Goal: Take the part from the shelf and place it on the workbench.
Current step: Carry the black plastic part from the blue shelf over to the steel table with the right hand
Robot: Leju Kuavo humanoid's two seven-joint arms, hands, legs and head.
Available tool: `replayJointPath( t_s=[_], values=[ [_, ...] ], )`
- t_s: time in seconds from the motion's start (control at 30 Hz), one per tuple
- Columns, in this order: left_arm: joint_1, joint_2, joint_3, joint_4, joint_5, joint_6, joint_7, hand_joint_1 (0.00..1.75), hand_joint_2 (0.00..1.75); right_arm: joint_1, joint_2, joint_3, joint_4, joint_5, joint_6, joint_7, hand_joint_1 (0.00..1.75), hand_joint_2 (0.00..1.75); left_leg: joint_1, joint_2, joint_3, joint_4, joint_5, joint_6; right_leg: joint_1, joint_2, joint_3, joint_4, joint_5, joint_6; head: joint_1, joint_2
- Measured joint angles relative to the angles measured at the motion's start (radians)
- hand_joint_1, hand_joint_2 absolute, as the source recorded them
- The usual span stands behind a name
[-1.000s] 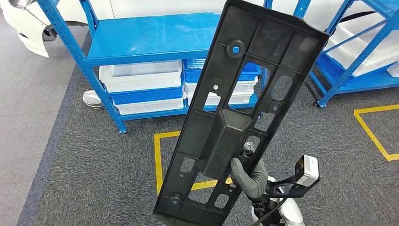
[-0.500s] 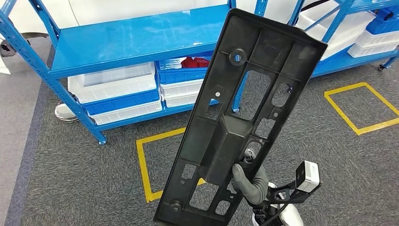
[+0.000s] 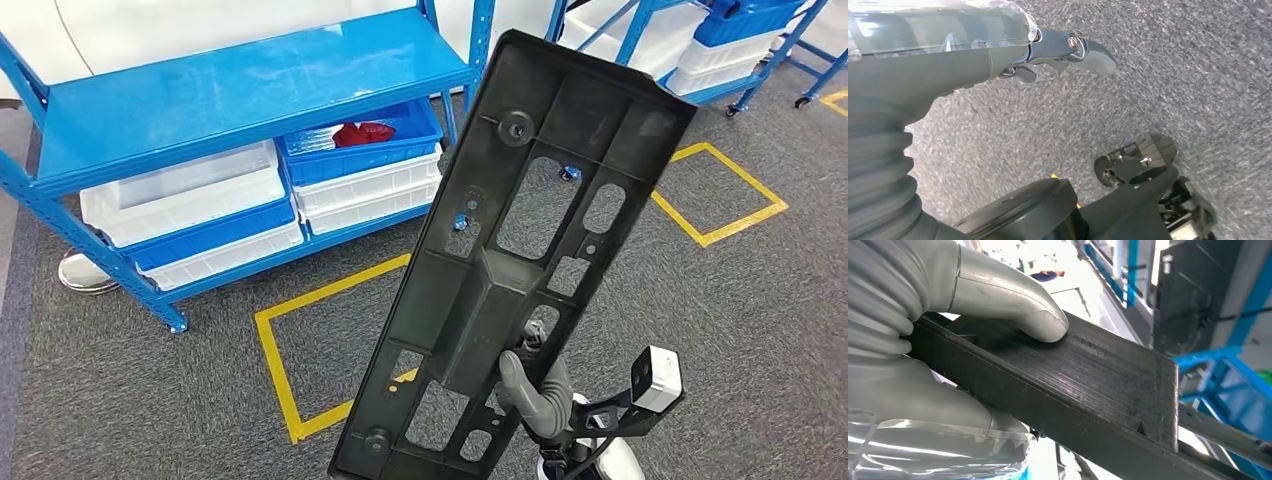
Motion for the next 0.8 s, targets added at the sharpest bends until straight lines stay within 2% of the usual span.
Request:
replayJointPath(
  t_s=[0.03, 0.1, 0.13, 0.2, 0.23, 0.27, 0.3, 0.33, 0.4, 0.43, 0.47, 0.5, 0.53, 0.57, 0.6, 0.63, 0.7, 0.73, 0.77, 0.8],
  values=[
    [0.002, 0.001, 0.000, 0.000, -0.002, 0.004, 0.003, 0.00, 1.75, 0.005, 0.003, -0.003, -0.001, 0.002, -0.001, -0.005, 1.73, 1.75, 0.000, 0.005, 0.001, 0.000, -0.002, -0.006, -0.001, 0.010, -0.001, -0.001, 0.002, -0.006, 0.000, 0.000],
    [0.006, 0.004, 0.000, 0.000, -0.006, 0.015, 0.008, 0.00, 1.75, 0.016, 0.008, -0.008, -0.003, 0.006, -0.004, -0.013, 1.73, 1.75, 0.004, -0.015, -0.005, 0.024, -0.024, -0.017, -0.005, 0.027, -0.001, -0.008, 0.007, -0.018, 0.000, 0.000],
    [0.009, 0.006, 0.001, 0.000, -0.006, 0.019, 0.008, 0.00, 1.75, 0.020, 0.012, -0.011, -0.004, 0.008, -0.007, -0.017, 1.73, 1.75, 0.006, -0.035, -0.022, 0.065, -0.052, -0.021, -0.007, 0.036, 0.000, -0.011, 0.010, -0.024, 0.000, 0.000],
    [0.013, 0.011, 0.003, 0.000, -0.006, 0.018, 0.005, 0.00, 1.75, 0.028, 0.018, -0.014, -0.005, 0.013, -0.014, -0.025, 1.73, 1.75, 0.007, -0.072, -0.078, 0.198, -0.123, -0.025, -0.007, 0.053, -0.002, -0.011, 0.011, -0.031, 0.000, 0.000],
    [0.013, 0.013, 0.005, 0.000, -0.005, 0.014, 0.002, 0.00, 1.75, 0.034, 0.020, -0.015, -0.005, 0.015, -0.016, -0.028, 1.73, 1.75, 0.007, -0.078, -0.103, 0.260, -0.147, -0.026, -0.006, 0.063, -0.002, -0.011, 0.012, -0.032, 0.000, 0.000],
    [0.012, 0.015, 0.007, 0.000, -0.005, 0.010, -0.001, 0.00, 1.75, 0.040, 0.021, -0.016, -0.005, 0.016, -0.018, -0.031, 1.73, 1.75, 0.007, -0.080, -0.116, 0.293, -0.152, -0.026, -0.005, 0.073, -0.002, -0.010, 0.012, -0.033, 0.000, 0.000],
    [0.012, 0.017, 0.008, 0.000, -0.005, 0.009, -0.004, 0.00, 1.75, 0.046, 0.022, -0.017, -0.005, 0.017, -0.019, -0.035, 1.73, 1.75, 0.007, -0.081, -0.109, 0.285, -0.136, -0.026, -0.005, 0.086, -0.001, -0.009, 0.012, -0.032, 0.000, 0.000],
    [0.013, 0.020, 0.010, 0.000, -0.005, 0.010, -0.005, 0.00, 1.75, 0.050, 0.023, -0.017, -0.005, 0.018, -0.019, -0.039, 1.73, 1.75, 0.008, -0.086, -0.086, 0.239, -0.103, -0.024, -0.005, 0.100, 0.000, -0.007, 0.012, -0.032, 0.000, 0.000],
    [0.020, 0.027, 0.014, 0.000, -0.005, 0.014, -0.006, 0.00, 1.75, 0.054, 0.026, -0.018, -0.004, 0.020, -0.020, -0.044, 1.73, 1.75, 0.011, -0.122, -0.022, 0.100, -0.035, -0.017, -0.005, 0.127, -0.002, 0.000, 0.011, -0.026, 0.000, 0.000],
    [0.024, 0.031, 0.016, 0.001, -0.006, 0.016, -0.005, 0.00, 1.75, 0.055, 0.027, -0.019, -0.004, 0.020, -0.020, -0.046, 1.73, 1.75, 0.012, -0.142, 0.000, 0.048, -0.021, -0.014, -0.005, 0.140, -0.007, 0.004, 0.012, -0.021, 0.000, 0.000],
    [0.026, 0.033, 0.017, 0.001, -0.007, 0.017, -0.004, 0.00, 1.75, 0.056, 0.028, -0.020, -0.004, 0.021, -0.021, -0.049, 1.73, 1.75, 0.012, -0.156, 0.011, 0.020, -0.019, -0.010, -0.006, 0.151, -0.013, 0.007, 0.014, -0.015, 0.000, 0.000],
    [0.028, 0.034, 0.017, 0.002, -0.008, 0.018, -0.004, 0.00, 1.75, 0.057, 0.028, -0.021, -0.004, 0.023, -0.022, -0.053, 1.73, 1.75, 0.011, -0.158, 0.013, 0.013, -0.024, -0.007, -0.006, 0.161, -0.019, 0.007, 0.017, -0.007, 0.000, 0.000],
    [0.029, 0.035, 0.017, 0.002, -0.009, 0.019, -0.003, 0.00, 1.75, 0.060, 0.028, -0.023, -0.004, 0.024, -0.022, -0.057, 1.73, 1.75, 0.011, -0.150, 0.014, 0.008, -0.024, -0.002, -0.008, 0.171, -0.023, 0.006, 0.021, 0.000, 0.000, 0.000],
    [0.029, 0.035, 0.017, 0.002, -0.010, 0.019, -0.003, 0.00, 1.75, 0.062, 0.028, -0.026, -0.004, 0.026, -0.023, -0.059, 1.73, 1.75, 0.012, -0.139, 0.015, 0.005, -0.020, 0.004, -0.008, 0.169, -0.026, 0.008, 0.021, 0.006, 0.000, 0.000],
    [0.029, 0.034, 0.017, 0.002, -0.011, 0.021, -0.004, 0.00, 1.75, 0.063, 0.028, -0.028, -0.004, 0.029, -0.023, -0.061, 1.73, 1.75, 0.014, -0.128, 0.016, 0.001, -0.016, 0.010, -0.007, 0.153, -0.034, 0.022, 0.012, 0.011, 0.000, 0.000],
    [0.029, 0.033, 0.018, 0.002, -0.011, 0.022, -0.006, 0.00, 1.75, 0.063, 0.028, -0.030, -0.004, 0.033, -0.023, -0.062, 1.73, 1.75, 0.015, -0.116, 0.017, -0.002, -0.013, 0.017, -0.006, 0.127, -0.052, 0.057, -0.009, 0.014, 0.000, 0.000],
    [0.029, 0.030, 0.018, 0.002, -0.011, 0.024, -0.009, 0.00, 1.75, 0.061, 0.028, -0.033, -0.004, 0.039, -0.023, -0.060, 1.73, 1.75, 0.013, -0.091, 0.017, -0.005, -0.012, 0.024, -0.006, 0.074, -0.112, 0.180, -0.070, 0.020, 0.000, 0.000],
    [0.029, 0.029, 0.018, 0.002, -0.010, 0.024, -0.009, 0.00, 1.75, 0.061, 0.028, -0.034, -0.004, 0.043, -0.023, -0.059, 1.73, 1.75, 0.011, -0.077, 0.017, -0.004, -0.013, 0.025, -0.008, 0.063, -0.143, 0.245, -0.094, 0.023, 0.000, 0.000],
    [0.028, 0.028, 0.018, 0.002, -0.010, 0.024, -0.009, 0.00, 1.75, 0.061, 0.028, -0.035, -0.005, 0.046, -0.022, -0.056, 1.73, 1.75, 0.010, -0.064, 0.017, -0.004, -0.013, 0.025, -0.009, 0.058, -0.162, 0.283, -0.102, 0.024, 0.000, 0.000],
    [0.026, 0.026, 0.018, 0.002, -0.010, 0.024, -0.008, 0.00, 1.75, 0.061, 0.028, -0.037, -0.006, 0.050, -0.020, -0.051, 1.73, 1.75, 0.010, -0.051, 0.018, -0.004, -0.015, 0.025, -0.010, 0.053, -0.162, 0.284, -0.091, 0.025, 0.000, 0.000]
  ],
)
